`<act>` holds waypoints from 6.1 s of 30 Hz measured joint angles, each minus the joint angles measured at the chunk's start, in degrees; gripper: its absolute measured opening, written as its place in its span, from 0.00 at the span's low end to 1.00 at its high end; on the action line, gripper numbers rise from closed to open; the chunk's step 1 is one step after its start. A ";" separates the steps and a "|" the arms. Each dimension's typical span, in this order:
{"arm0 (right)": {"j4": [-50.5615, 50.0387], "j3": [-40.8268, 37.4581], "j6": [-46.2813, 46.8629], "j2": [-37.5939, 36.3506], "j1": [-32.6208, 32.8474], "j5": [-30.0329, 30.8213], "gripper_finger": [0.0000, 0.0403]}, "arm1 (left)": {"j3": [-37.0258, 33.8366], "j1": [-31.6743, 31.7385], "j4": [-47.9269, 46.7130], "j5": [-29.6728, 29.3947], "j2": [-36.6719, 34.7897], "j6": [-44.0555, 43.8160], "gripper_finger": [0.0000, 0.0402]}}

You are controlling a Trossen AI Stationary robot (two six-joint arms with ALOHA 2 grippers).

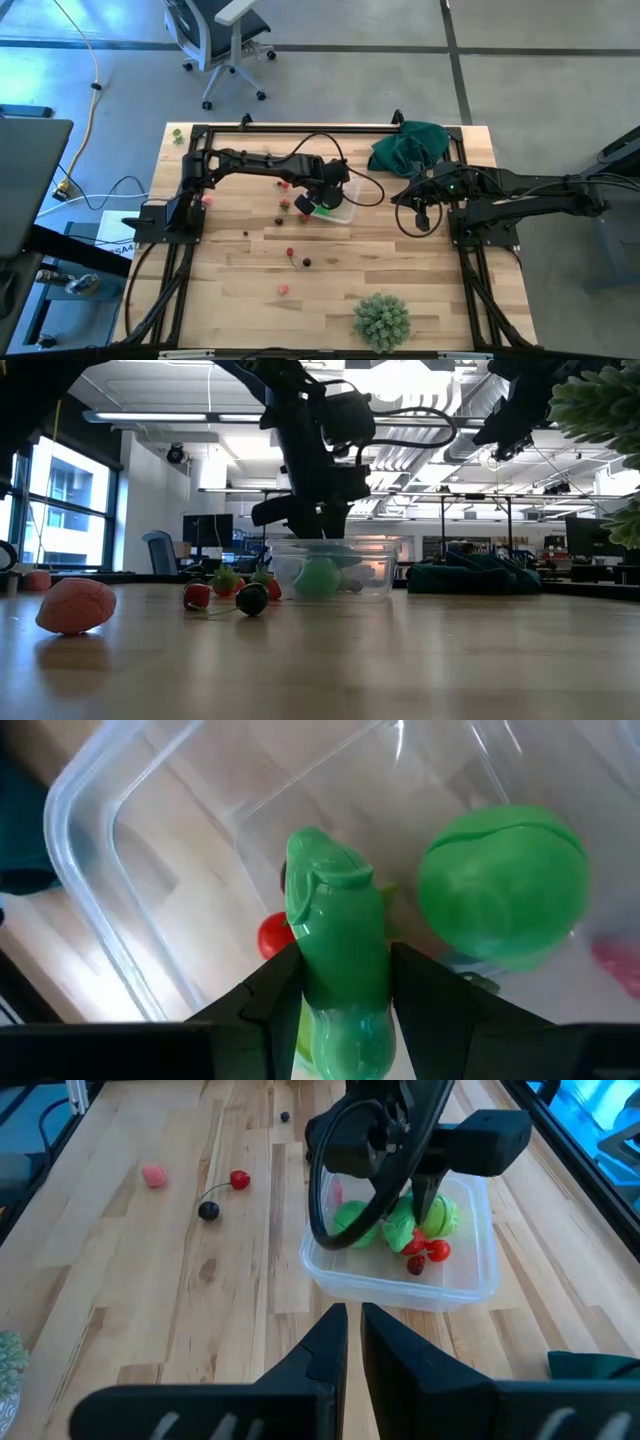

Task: Pick and placing Produce into tupperware
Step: Put the green peas into the transparent bin, then put the red cherry into the transparent bin

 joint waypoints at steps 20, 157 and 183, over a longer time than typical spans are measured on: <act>0.00 0.00 0.00 0.01 0.02 0.01 0.06 | 0.00 0.00 0.53 -0.69 0.00 -0.81 0.54; 0.04 0.00 0.00 0.00 0.02 0.00 0.06 | -26.73 17.33 3.65 9.36 -11.04 -25.83 0.30; 0.02 0.00 0.00 0.02 0.02 0.02 0.06 | -9.22 14.60 -6.73 9.64 -11.04 -19.09 0.28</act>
